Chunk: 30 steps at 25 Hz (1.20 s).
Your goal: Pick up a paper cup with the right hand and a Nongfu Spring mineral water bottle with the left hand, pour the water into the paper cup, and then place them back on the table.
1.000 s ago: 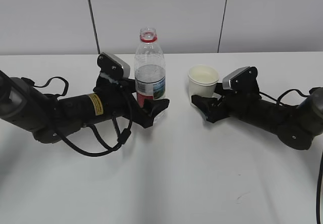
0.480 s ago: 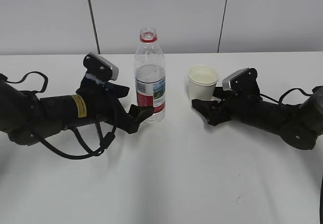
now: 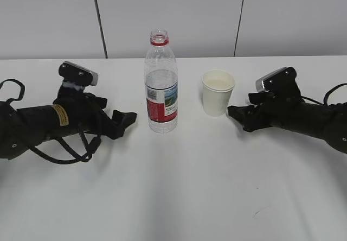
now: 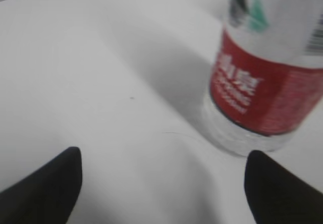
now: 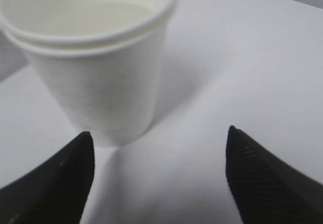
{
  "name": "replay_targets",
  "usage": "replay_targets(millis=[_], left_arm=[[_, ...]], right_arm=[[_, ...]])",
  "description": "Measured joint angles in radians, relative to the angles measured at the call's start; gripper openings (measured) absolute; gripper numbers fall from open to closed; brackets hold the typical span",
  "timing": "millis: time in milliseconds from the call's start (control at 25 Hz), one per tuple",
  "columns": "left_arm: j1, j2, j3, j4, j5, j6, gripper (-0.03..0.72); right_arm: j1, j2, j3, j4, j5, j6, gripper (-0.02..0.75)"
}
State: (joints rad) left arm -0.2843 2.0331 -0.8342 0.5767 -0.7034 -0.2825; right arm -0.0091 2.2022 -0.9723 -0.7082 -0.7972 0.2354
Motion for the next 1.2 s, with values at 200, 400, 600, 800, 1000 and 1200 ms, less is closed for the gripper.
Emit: replay_targets(millis=[200, 400, 600, 800, 1000, 1200], left_arm=[[0.067, 0.0, 0.0, -0.127, -0.031, 0.058, 0.587], [0.143, 0.0, 0.0, -0.254, -0.038, 0.144, 0.587], [0.206, 0.0, 0.0, -0.333, -0.041, 0.212, 0.587], [0.233, -0.024, -0.054, -0.416, 0.024, 0.35, 0.587], [0.258, -0.081, -0.219, -0.47, 0.348, 0.393, 0.587], [0.281, -0.083, -0.406, -0.469, 0.768, 0.394, 0.587]], right_arm=[[-0.085, 0.0, 0.0, 0.023, 0.001, 0.0, 0.596], [-0.168, 0.0, 0.0, 0.103, -0.005, -0.013, 0.596], [-0.207, 0.0, 0.0, 0.215, -0.005, -0.017, 0.595], [-0.21, -0.015, -0.016, 0.38, 0.028, -0.088, 0.595], [-0.212, -0.092, -0.106, 0.479, 0.296, -0.162, 0.594], [-0.212, -0.154, -0.256, 0.505, 0.728, -0.167, 0.594]])
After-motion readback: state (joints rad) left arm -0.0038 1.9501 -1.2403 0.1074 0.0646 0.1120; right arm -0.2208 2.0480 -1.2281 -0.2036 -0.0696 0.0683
